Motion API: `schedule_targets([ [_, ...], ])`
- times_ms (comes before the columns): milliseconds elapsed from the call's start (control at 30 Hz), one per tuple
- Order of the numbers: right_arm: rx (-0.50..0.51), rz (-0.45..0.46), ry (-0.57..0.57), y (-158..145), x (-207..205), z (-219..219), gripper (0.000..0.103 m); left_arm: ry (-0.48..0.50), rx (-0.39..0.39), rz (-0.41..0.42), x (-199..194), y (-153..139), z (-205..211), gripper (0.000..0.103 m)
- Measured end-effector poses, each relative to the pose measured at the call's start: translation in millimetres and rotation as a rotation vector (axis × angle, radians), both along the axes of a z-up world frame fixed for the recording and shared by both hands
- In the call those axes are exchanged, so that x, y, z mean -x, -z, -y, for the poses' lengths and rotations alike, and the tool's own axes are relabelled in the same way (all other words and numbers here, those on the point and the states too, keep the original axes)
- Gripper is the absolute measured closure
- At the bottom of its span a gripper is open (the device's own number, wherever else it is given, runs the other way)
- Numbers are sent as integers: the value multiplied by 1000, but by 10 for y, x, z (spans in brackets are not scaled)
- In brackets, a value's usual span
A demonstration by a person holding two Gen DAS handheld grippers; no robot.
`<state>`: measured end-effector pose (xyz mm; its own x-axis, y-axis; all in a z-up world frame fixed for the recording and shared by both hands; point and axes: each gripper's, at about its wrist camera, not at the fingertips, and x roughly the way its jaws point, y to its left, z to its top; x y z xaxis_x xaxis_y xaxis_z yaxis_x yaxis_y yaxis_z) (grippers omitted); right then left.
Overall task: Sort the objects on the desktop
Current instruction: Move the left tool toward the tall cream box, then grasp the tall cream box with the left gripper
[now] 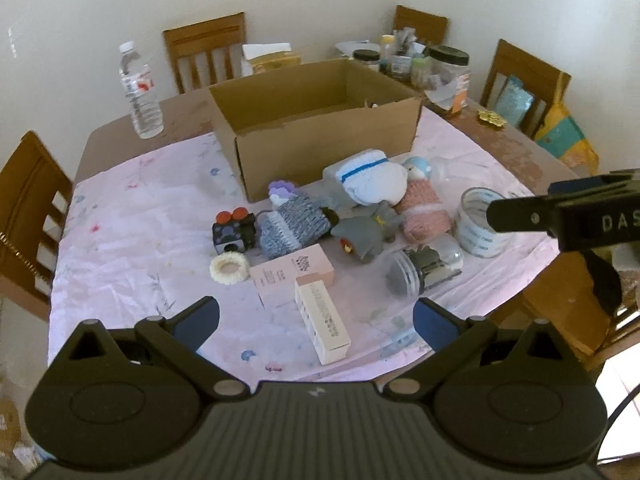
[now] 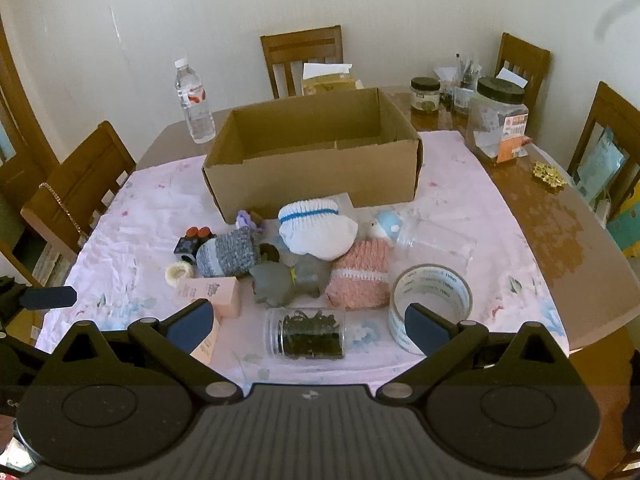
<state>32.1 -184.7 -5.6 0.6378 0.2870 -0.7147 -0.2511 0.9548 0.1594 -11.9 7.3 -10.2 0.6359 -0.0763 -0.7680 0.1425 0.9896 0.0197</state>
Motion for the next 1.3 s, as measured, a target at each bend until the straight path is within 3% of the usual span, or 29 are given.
schedule_targets([
  [167,5,5,40,16,7,-20,0,55,5,-1,-80,78,-77,1],
  [467,26,-17,133,32,-17,-72,0,278,-3,-37,-237,349,-103,1],
  [567,38,-38,159,74,-23,-87,0,313,-16,-56,-308,470,-102,1],
  [900,50,-76,209,178,-71,-118,0,266,-13,-103,-525,851,-96,1],
  [1167,44,-88,191,230,-134,-123,0,229,-105,-116,-496,984,-107,1],
  [1300,38,-93,167,250,-171,-144,0,195,-110,-128,-475,977,-254,1],
])
